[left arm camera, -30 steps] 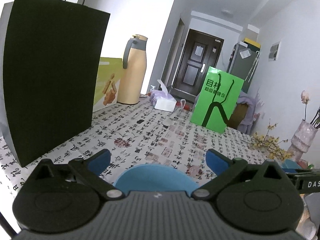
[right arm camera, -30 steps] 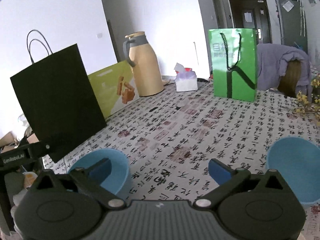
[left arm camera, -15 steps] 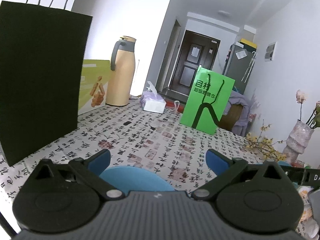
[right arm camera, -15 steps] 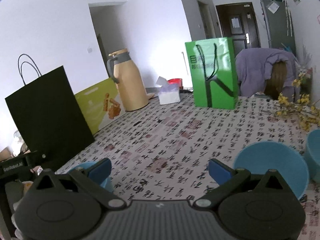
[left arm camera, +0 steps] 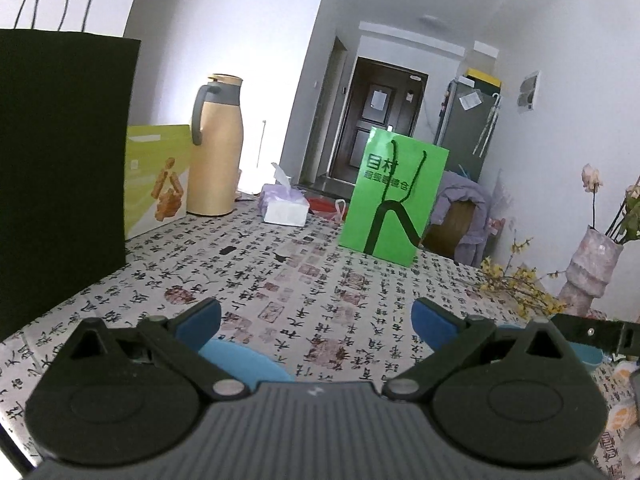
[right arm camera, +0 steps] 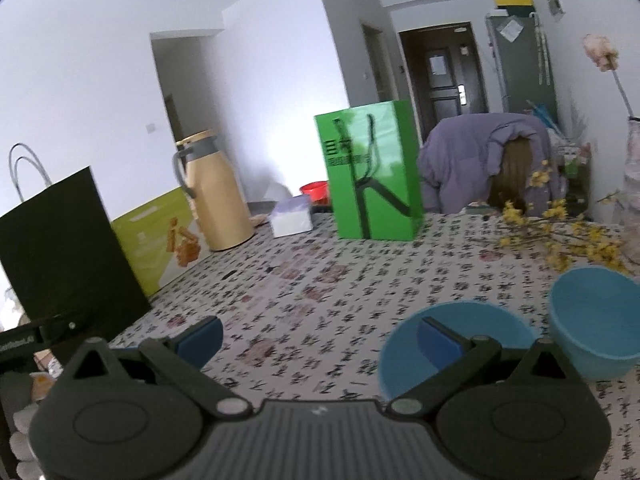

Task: Organize plates and bowls
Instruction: 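Move both open grippers toward the blue bowls beside the flowering branches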

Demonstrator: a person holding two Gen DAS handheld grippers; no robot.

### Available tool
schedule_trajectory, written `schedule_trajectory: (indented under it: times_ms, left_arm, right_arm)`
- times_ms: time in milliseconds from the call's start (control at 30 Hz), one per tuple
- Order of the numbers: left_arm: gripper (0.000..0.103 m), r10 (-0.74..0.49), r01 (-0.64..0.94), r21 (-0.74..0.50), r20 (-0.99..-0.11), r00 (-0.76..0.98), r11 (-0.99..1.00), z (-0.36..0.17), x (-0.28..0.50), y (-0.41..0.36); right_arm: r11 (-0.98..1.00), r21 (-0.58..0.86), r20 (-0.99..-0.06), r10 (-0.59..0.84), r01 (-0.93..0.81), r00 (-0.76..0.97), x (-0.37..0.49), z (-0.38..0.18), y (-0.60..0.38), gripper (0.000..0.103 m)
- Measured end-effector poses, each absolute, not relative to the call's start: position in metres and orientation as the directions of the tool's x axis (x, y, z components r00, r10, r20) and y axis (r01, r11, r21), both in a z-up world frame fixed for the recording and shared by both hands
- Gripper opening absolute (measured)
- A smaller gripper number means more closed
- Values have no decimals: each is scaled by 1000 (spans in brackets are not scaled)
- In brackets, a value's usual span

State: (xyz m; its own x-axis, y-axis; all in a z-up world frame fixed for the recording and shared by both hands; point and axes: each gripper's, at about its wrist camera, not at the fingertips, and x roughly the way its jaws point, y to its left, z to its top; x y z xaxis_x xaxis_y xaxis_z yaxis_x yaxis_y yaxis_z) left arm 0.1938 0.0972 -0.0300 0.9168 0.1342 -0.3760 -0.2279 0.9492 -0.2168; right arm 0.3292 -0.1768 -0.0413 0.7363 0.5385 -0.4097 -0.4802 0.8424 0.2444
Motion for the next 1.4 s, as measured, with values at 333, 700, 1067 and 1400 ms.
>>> schedule_trajectory:
  times_ms: [333,700,1067,1400]
  left_arm:
    - [103,114,-201,-186,-393,912,962,-35,217,73]
    - [103,85,-163,-162,-409,909,973,-42,242,47]
    - [103,26,-110,-168,-434,901,980,-52,270,16]
    - [103,-4,-84,-169,-464,886,982,-57,286,-4]
  right_arm:
    - [868,272,-388,494,-415,778,348,-47,-211,103]
    - [894,286,-381,435,-343,816,369,-66,-241,103]
    - [920,293,-406,365,-259,838,376,-71,-264,103]
    - [920,318,-444,357,-228,822,379,-76,-272,103]
